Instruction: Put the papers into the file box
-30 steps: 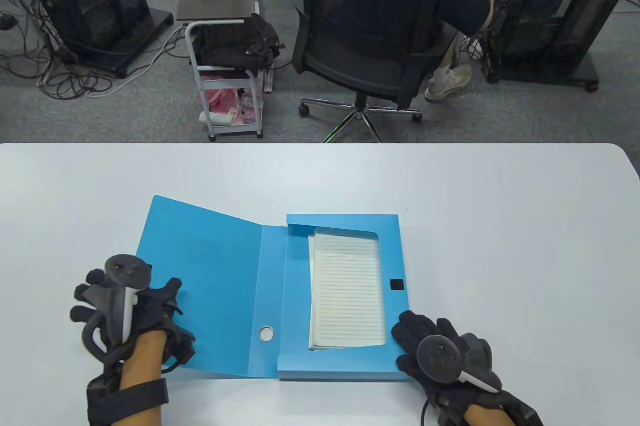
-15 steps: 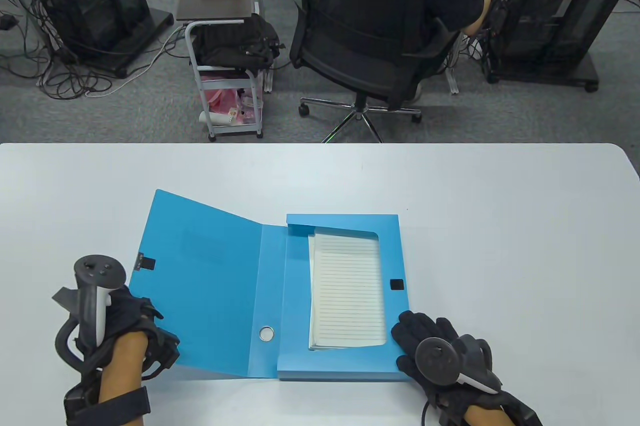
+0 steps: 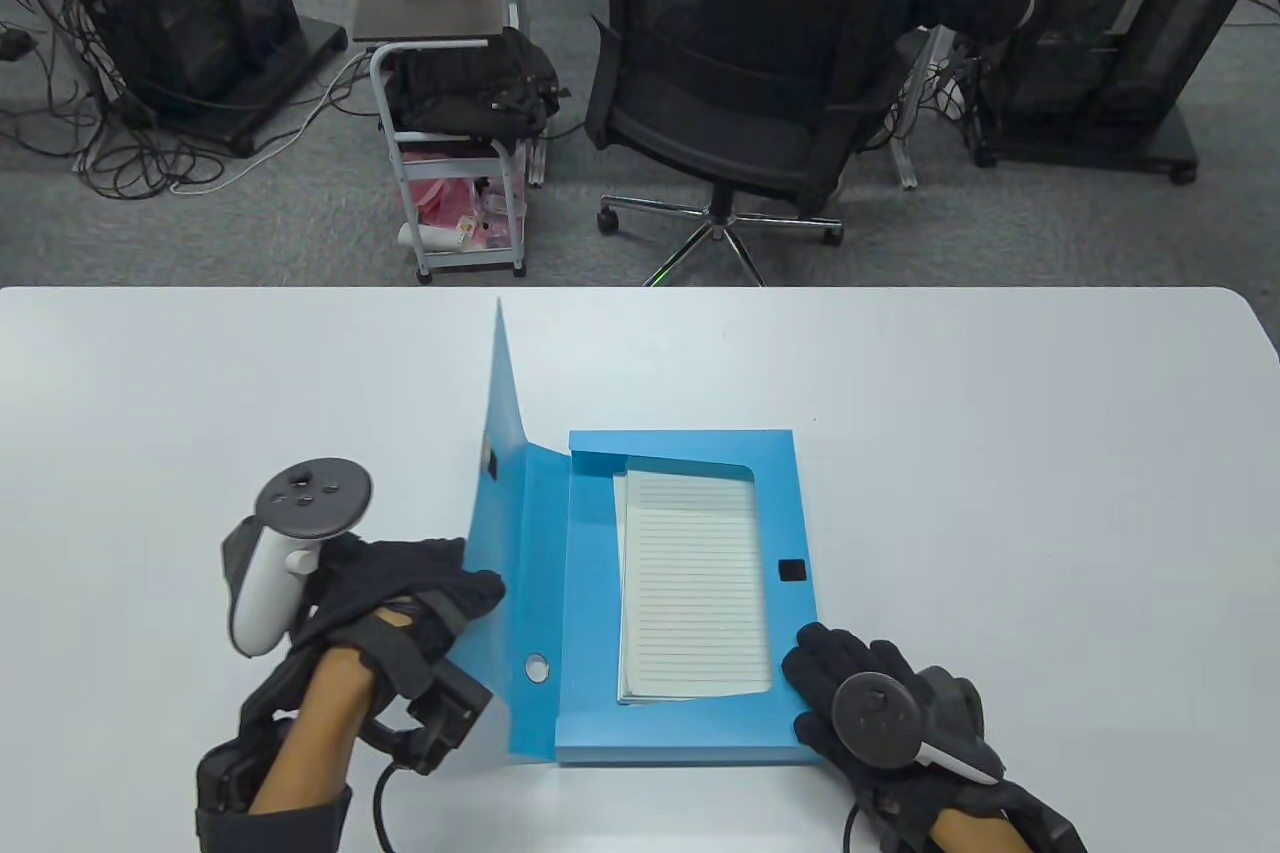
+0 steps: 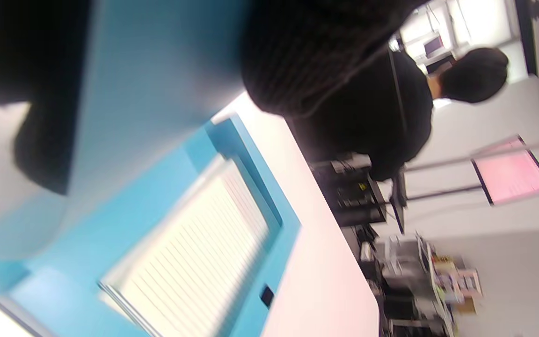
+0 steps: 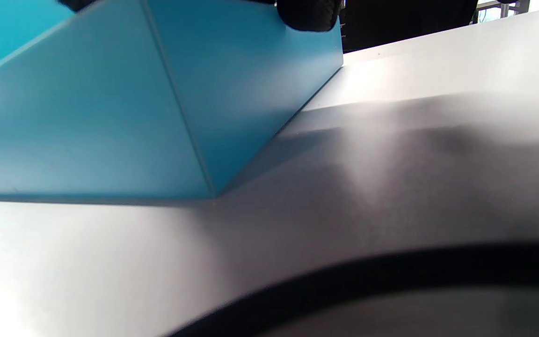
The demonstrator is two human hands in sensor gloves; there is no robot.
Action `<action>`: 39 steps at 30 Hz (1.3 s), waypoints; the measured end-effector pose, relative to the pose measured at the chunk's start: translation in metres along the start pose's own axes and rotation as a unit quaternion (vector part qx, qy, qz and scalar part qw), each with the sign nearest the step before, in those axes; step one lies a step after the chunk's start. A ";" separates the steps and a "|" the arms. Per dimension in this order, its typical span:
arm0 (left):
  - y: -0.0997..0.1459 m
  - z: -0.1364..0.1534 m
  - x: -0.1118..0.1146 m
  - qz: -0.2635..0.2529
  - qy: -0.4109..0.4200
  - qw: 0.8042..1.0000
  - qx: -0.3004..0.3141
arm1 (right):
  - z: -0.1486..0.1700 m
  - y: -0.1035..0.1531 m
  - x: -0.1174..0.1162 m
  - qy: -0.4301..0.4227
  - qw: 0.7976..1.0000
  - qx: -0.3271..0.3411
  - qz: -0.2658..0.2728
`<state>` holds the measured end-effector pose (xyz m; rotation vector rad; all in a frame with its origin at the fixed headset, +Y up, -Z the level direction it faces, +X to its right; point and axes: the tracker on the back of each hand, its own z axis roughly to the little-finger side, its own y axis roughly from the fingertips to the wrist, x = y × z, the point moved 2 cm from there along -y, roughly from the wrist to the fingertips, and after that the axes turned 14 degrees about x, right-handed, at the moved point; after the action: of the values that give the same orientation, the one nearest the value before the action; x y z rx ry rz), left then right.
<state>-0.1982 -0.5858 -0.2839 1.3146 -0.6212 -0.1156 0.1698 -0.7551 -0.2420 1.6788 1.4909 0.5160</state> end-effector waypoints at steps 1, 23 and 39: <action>-0.005 -0.009 0.011 0.006 -0.015 1.000 0.018 | 0.000 0.000 0.000 0.000 1.000 0.000 0.000; -0.092 -0.022 0.157 0.101 -0.064 0.990 0.079 | 0.004 0.000 0.000 -0.024 1.000 -0.005 0.001; -0.127 -0.018 0.238 0.089 -0.243 0.966 -0.008 | 0.009 0.007 0.012 -0.015 0.997 -0.008 0.077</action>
<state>0.0424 -0.7050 -0.3175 1.2128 -1.1498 -0.3010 0.1831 -0.7463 -0.2446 1.7916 1.3395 0.5816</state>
